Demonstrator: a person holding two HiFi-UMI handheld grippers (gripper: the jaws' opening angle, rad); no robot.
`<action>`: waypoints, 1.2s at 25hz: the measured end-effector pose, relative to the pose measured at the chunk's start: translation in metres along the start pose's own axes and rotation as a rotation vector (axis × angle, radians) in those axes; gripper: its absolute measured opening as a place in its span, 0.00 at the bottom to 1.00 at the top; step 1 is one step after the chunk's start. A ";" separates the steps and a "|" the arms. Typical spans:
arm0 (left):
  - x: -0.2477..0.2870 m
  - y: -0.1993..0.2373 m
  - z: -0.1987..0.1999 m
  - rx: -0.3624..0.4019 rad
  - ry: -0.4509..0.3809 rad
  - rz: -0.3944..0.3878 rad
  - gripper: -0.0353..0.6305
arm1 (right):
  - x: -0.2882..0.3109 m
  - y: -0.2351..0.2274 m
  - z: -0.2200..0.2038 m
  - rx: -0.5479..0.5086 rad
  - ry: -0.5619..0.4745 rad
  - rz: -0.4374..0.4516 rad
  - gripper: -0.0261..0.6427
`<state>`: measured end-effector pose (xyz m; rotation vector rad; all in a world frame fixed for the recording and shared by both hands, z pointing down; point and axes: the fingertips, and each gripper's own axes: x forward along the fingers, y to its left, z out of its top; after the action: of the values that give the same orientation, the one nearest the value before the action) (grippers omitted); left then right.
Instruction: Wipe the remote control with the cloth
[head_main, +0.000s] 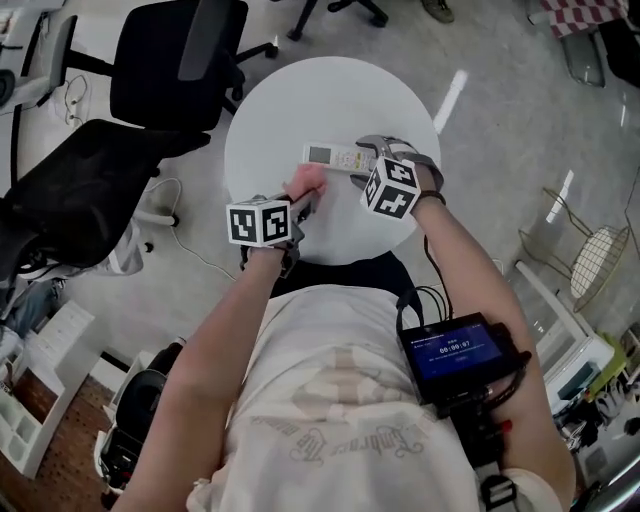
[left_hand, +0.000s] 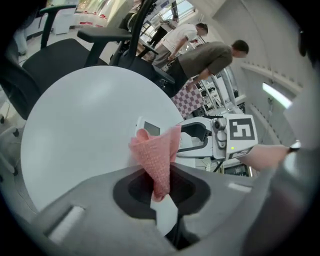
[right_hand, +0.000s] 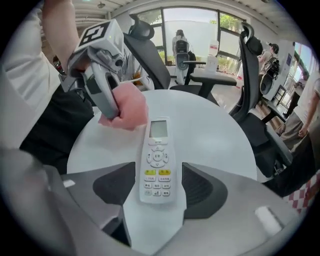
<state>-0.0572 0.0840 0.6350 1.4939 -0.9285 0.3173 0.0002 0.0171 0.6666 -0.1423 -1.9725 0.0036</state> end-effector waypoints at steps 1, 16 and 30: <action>-0.004 0.003 -0.002 -0.011 -0.010 0.001 0.12 | 0.005 0.000 0.000 -0.007 0.039 0.001 0.49; -0.049 0.018 -0.003 -0.055 -0.097 -0.020 0.12 | 0.009 0.005 -0.004 0.137 0.231 -0.013 0.42; -0.058 -0.004 0.004 -0.217 -0.140 -0.225 0.12 | -0.043 0.043 0.030 1.008 -0.482 0.311 0.42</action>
<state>-0.0926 0.1002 0.5912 1.4151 -0.8649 -0.0516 -0.0064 0.0575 0.6125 0.2376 -2.1589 1.3077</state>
